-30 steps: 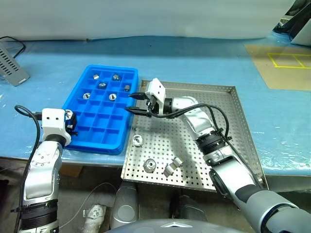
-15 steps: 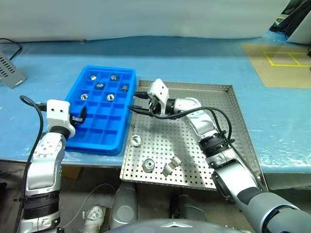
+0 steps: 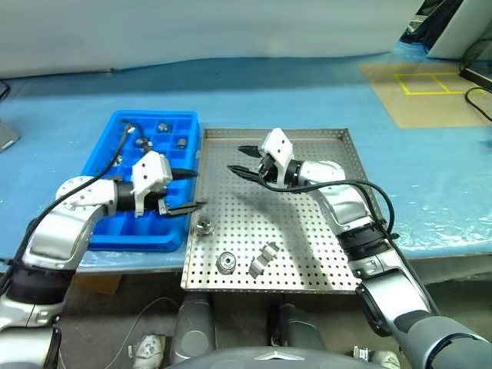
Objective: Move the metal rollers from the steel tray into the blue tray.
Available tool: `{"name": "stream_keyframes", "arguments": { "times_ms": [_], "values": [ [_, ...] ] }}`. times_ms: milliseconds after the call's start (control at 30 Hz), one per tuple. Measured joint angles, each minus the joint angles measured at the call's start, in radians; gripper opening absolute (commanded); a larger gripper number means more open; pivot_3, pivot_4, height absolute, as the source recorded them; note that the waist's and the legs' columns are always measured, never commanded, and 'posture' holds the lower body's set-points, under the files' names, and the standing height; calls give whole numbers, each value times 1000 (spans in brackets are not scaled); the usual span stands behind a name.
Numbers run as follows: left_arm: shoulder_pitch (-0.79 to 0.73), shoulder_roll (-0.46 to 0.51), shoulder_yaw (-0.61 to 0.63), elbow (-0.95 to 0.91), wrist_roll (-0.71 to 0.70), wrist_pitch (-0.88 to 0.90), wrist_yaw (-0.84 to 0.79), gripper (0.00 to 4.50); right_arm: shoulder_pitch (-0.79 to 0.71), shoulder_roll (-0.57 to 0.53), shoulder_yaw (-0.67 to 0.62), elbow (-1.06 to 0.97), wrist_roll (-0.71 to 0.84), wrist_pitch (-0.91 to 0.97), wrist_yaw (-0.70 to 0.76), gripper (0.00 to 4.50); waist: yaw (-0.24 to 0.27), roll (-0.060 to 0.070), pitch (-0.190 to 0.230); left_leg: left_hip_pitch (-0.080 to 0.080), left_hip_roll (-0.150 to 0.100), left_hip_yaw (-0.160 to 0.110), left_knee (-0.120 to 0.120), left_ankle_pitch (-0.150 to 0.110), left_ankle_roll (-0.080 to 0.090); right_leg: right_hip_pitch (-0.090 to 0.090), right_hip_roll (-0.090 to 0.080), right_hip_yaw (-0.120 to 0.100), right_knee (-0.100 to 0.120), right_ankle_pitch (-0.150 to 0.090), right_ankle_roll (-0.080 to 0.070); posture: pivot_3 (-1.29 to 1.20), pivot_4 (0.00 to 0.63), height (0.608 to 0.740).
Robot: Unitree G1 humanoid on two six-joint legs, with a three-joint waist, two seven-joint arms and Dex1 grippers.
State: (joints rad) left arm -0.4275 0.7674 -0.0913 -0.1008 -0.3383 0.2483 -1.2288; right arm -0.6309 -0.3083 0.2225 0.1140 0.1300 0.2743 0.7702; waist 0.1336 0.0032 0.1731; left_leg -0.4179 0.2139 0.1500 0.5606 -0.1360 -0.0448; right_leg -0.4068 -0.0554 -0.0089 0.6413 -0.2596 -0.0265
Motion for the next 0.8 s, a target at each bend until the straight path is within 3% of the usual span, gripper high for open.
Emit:
{"name": "stream_keyframes", "arguments": {
  "times_ms": [167,300,533,800],
  "values": [
    [-216,-8,-137,190,109,-114,-160,3738,56,-25,-22,-81,-3,51,-50,2714,-35,0,0,1,-1,0,0,0,0,1,0,1,0,0,0,-98,150,740],
    [-303,-24,-233,303,181,-225,-293,3738,98,-41,-30,-151,-5,95,-88,2714,-57,0,0,1,-1,0,-1,0,0,1,0,1,0,0,0,-135,150,740],
    [-328,43,-390,296,200,-286,-379,3738,144,-46,-44,-231,-5,156,-137,2714,-74,0,0,3,0,1,-2,0,1,1,1,1,1,0,0,-164,150,740],
    [-304,89,-394,244,230,-251,-370,3738,180,-45,-44,-280,-5,192,-164,2714,-83,0,0,7,-1,3,-2,0,1,5,0,2,0,-2,-4,-149,150,740]
  ]
}}
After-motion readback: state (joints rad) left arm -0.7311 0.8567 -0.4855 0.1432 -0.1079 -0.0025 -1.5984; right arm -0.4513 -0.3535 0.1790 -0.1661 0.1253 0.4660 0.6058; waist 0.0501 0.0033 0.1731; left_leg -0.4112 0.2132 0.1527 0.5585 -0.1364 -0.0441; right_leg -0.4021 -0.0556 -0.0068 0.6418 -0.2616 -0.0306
